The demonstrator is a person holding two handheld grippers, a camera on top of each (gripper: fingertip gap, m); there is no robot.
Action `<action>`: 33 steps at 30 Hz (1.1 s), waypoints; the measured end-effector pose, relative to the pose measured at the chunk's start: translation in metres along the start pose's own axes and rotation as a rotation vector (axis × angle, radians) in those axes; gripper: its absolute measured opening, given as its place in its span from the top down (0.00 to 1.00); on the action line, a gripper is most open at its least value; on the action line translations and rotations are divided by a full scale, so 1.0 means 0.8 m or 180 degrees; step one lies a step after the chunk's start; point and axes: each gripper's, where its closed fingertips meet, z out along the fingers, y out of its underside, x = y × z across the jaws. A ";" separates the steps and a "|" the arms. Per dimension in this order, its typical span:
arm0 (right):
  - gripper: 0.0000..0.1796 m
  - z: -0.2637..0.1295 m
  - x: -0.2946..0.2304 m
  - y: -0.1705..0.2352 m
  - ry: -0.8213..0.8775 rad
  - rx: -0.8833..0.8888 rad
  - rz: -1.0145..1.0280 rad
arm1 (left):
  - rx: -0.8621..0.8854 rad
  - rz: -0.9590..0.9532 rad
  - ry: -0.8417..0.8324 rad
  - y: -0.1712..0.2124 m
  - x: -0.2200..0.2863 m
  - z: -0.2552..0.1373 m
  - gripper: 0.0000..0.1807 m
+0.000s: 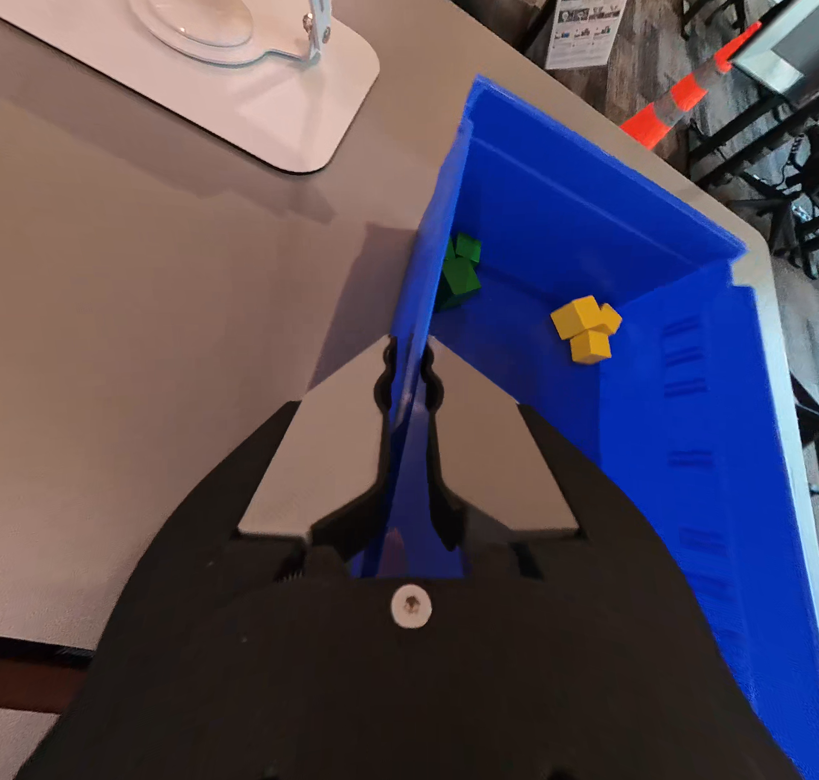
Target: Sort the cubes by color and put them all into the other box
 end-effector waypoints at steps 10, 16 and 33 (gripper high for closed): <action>0.99 -0.001 0.004 0.002 -0.0107 -0.0032 0.0064 | 0.0042 0.0057 -0.0033 -0.004 -0.001 -0.002 0.62; 0.99 0.000 0.003 0.001 -0.0112 0.0007 0.0099 | 0.0142 0.0106 -0.0130 -0.029 -0.017 -0.030 0.62; 0.98 0.001 0.002 -0.001 -0.0143 0.0045 0.0104 | -0.1747 0.0621 -0.0270 0.061 -0.091 -0.056 0.64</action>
